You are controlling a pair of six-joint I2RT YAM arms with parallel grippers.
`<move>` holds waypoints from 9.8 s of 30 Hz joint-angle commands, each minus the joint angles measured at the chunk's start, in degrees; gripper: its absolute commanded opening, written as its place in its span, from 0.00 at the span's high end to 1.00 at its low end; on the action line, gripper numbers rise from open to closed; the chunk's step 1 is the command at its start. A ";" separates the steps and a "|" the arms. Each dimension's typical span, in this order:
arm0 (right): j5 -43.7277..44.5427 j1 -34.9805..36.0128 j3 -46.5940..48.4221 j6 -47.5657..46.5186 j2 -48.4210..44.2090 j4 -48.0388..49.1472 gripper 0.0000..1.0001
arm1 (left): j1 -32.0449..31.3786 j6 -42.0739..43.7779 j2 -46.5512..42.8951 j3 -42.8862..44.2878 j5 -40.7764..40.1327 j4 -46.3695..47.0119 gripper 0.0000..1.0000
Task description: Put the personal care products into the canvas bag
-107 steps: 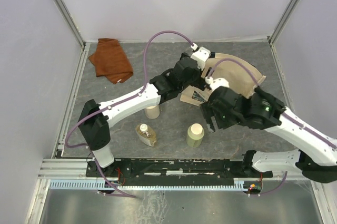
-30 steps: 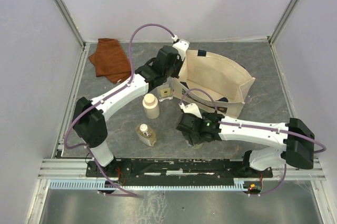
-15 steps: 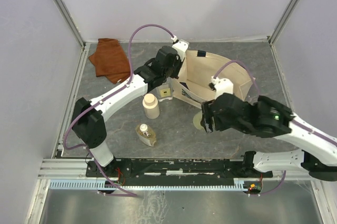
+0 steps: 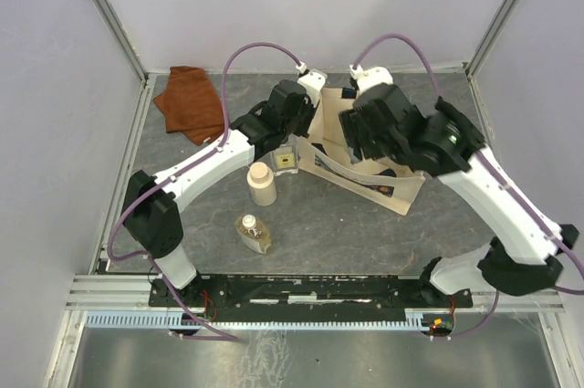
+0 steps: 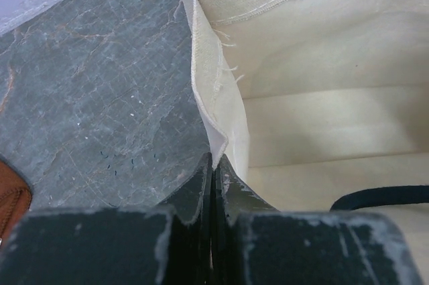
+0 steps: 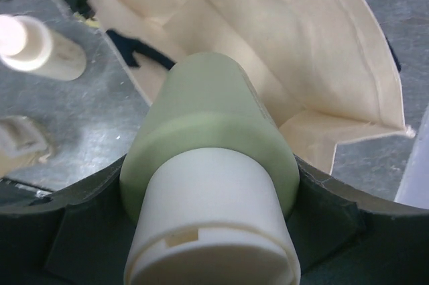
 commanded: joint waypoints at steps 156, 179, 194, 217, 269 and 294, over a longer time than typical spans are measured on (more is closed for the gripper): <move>-9.71 24.34 -9.75 2.02 35.86 31.84 0.01 | 10.75 7.48 0.18 5.19 20.63 -11.36 0.97; -9.95 23.58 -9.15 3.94 36.21 27.40 0.01 | 10.77 7.64 -0.49 3.94 20.36 -10.59 0.97; -17.70 21.94 3.80 0.22 40.92 13.83 0.00 | 10.80 8.21 -1.50 4.44 20.34 -12.18 0.97; -21.52 19.92 11.37 -2.09 47.77 14.42 0.00 | 11.19 8.59 -2.00 3.76 20.89 -12.39 0.97; -8.82 22.31 -31.33 13.80 6.22 12.96 0.66 | 12.38 6.26 -3.98 3.03 22.65 -12.25 0.97; -10.38 23.26 -28.94 13.00 12.86 13.64 0.11 | 12.60 6.25 -4.49 2.77 22.03 -12.74 0.97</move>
